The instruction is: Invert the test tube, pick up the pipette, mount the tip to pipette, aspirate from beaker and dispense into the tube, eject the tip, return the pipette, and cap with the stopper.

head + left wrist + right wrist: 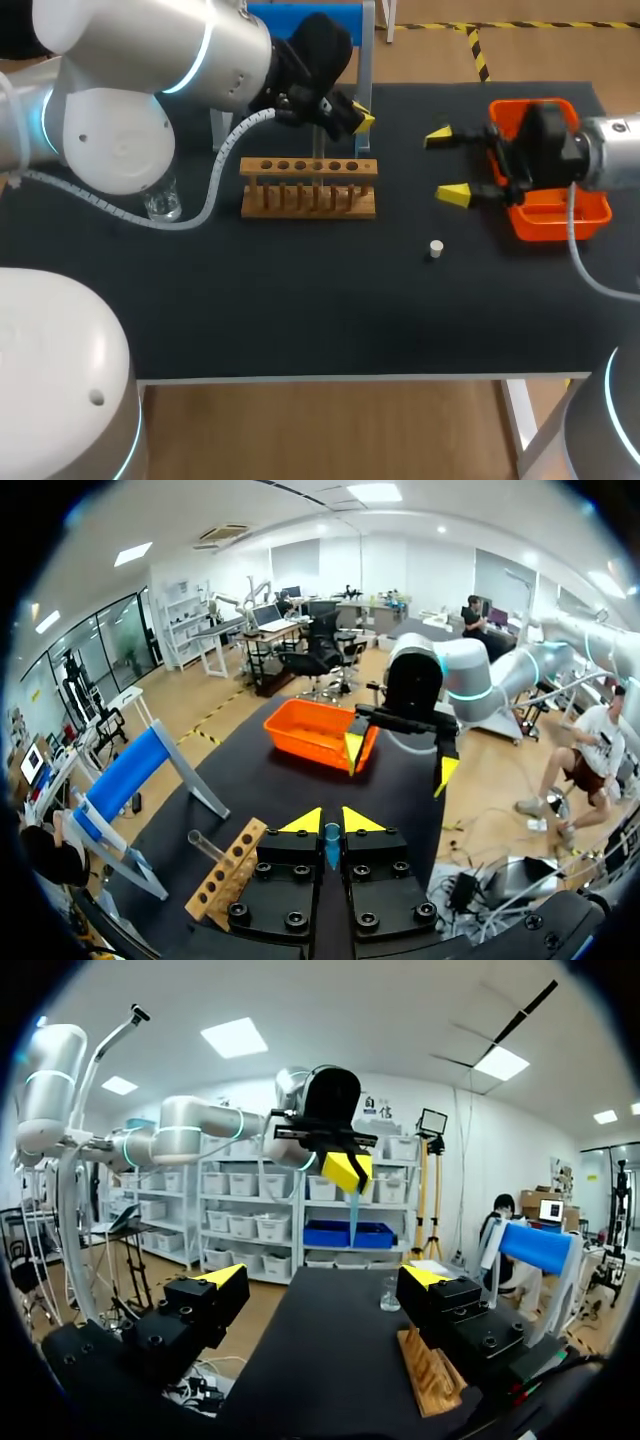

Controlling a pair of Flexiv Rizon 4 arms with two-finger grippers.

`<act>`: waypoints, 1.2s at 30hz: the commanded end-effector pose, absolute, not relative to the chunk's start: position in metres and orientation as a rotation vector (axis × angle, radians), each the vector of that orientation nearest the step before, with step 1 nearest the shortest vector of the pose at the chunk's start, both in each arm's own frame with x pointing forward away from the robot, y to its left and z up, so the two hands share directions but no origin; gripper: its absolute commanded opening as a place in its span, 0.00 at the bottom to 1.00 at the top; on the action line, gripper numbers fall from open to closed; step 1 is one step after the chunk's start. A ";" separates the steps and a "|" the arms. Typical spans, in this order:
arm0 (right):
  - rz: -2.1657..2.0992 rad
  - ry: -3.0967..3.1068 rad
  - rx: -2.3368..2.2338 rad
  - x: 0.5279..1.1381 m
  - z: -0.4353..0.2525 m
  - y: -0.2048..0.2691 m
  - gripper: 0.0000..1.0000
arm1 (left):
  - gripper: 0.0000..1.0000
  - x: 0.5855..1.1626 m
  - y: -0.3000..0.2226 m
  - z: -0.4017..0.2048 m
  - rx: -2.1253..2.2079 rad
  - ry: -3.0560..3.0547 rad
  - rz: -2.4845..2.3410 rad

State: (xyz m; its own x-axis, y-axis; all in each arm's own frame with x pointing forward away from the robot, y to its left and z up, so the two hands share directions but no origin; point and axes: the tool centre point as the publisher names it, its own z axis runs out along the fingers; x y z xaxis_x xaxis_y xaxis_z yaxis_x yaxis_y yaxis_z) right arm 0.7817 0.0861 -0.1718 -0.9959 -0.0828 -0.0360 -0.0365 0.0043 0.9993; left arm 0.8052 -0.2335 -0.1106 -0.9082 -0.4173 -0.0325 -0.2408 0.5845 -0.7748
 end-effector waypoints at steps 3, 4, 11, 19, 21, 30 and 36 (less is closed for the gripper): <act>-2.186 -2.163 0.166 0.793 -0.168 0.110 1.00 | 0.00 0.805 -0.233 -0.110 -0.551 2.607 -1.220; -2.183 -2.151 0.167 0.795 -0.168 0.115 1.00 | 0.00 0.805 -0.233 -0.110 -0.551 2.607 -1.220; -2.165 -2.110 0.149 0.813 -0.165 0.142 1.00 | 0.00 0.805 -0.233 -0.110 -0.551 2.607 -1.220; -2.165 -2.098 0.140 0.825 -0.161 0.163 1.00 | 0.00 0.805 -0.233 -0.110 -0.551 2.607 -1.220; -2.166 -2.095 0.140 0.826 -0.160 0.167 1.00 | 0.00 0.805 -0.233 -0.110 -0.551 2.607 -1.220; -2.163 -2.101 0.176 0.829 -0.155 0.184 1.00 | 0.00 0.805 -0.233 -0.110 -0.551 2.607 -1.220; -2.158 -2.103 0.201 0.831 -0.152 0.193 1.00 | 0.00 0.805 -0.233 -0.110 -0.551 2.607 -1.220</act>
State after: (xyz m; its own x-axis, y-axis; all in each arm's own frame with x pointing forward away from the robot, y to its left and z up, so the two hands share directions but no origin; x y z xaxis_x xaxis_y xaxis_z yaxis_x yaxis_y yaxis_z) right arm 0.8270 0.1882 -0.1520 -0.9851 -0.1719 -0.0096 -0.0048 -0.0283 0.9996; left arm 0.8052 -0.2331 -0.1107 -0.9085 -0.4167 -0.0321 -0.2404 0.5839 -0.7754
